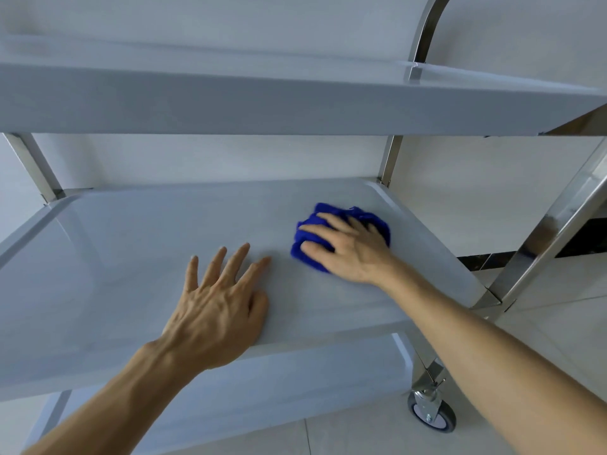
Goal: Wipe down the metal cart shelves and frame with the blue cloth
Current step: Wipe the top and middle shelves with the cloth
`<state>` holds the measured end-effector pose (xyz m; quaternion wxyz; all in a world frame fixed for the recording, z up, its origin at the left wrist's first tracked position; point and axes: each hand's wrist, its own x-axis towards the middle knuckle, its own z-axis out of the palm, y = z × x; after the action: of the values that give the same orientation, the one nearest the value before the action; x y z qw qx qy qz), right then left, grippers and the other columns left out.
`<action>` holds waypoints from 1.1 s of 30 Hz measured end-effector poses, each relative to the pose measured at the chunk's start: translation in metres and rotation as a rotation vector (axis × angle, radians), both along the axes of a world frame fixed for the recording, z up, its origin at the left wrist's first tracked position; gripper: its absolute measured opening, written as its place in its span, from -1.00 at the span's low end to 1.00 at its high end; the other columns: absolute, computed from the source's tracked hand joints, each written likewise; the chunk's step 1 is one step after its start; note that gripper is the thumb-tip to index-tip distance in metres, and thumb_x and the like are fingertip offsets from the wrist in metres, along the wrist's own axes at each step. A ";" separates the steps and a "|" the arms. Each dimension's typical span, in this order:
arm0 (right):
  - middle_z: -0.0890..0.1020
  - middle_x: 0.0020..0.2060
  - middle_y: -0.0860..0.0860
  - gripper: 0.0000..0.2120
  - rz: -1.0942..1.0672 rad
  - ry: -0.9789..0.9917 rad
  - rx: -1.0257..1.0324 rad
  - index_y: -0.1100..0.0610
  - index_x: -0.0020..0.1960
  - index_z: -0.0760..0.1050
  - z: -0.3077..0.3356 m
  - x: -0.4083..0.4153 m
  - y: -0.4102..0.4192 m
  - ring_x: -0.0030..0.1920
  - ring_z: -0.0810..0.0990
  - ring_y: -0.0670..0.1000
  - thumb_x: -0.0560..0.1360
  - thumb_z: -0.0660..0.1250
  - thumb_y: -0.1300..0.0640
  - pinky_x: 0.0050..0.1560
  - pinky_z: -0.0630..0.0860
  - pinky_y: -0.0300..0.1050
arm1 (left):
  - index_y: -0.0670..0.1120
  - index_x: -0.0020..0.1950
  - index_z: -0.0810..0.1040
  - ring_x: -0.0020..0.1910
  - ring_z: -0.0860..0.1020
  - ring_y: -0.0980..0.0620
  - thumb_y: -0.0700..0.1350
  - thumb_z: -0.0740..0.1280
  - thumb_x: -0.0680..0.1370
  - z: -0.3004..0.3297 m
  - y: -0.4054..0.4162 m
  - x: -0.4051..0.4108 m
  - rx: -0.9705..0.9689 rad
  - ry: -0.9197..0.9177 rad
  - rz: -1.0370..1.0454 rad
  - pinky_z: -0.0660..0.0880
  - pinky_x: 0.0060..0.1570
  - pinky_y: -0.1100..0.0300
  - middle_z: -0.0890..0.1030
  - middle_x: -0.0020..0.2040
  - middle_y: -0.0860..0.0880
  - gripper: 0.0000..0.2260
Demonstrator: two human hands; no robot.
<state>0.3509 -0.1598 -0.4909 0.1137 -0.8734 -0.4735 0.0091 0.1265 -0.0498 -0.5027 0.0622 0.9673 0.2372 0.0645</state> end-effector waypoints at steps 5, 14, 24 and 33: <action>0.19 0.50 -0.32 -0.44 0.242 -0.026 0.014 -0.34 0.45 0.19 0.000 -0.016 -0.055 0.56 0.09 -0.09 0.50 -0.10 -0.44 0.50 0.14 0.09 | 0.25 0.56 -0.17 0.59 -0.10 -0.05 0.23 -0.43 0.44 -0.004 0.004 0.001 0.014 0.035 -0.004 -0.12 0.51 -0.21 -0.08 0.62 0.09 -0.34; 0.25 0.49 -0.27 -0.49 -0.276 0.043 -0.045 -0.36 0.40 0.21 0.008 0.113 -0.029 0.51 0.22 0.03 0.49 -0.06 -0.43 0.45 0.22 0.17 | 0.21 0.57 -0.11 0.59 -0.10 -0.07 0.22 -0.42 0.44 -0.002 0.000 0.002 0.014 0.012 -0.014 -0.13 0.50 -0.22 -0.04 0.62 0.07 -0.33; 0.26 0.50 -0.16 -0.50 -0.123 0.025 -0.011 -0.31 0.39 0.29 -0.001 0.057 0.097 0.50 0.22 0.18 0.50 -0.02 -0.38 0.49 0.06 0.27 | 0.20 0.57 -0.04 0.59 -0.05 -0.07 0.18 -0.36 0.47 0.001 -0.001 0.001 0.050 0.029 -0.001 -0.06 0.49 -0.22 0.02 0.62 0.05 -0.36; 0.45 0.39 -0.22 -0.58 0.366 -0.043 0.149 -0.18 0.37 0.44 0.003 0.057 0.001 0.43 0.34 -0.17 0.59 0.10 -0.28 0.46 0.20 -0.20 | 0.20 0.58 -0.04 0.59 -0.07 -0.07 0.19 -0.34 0.48 0.000 -0.001 0.000 0.031 0.004 0.002 -0.11 0.51 -0.21 0.01 0.62 0.05 -0.36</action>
<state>0.4079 -0.1587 -0.4876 0.1645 -0.7620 -0.6258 -0.0243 0.1267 -0.0509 -0.5031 0.0468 0.9681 0.2372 0.0660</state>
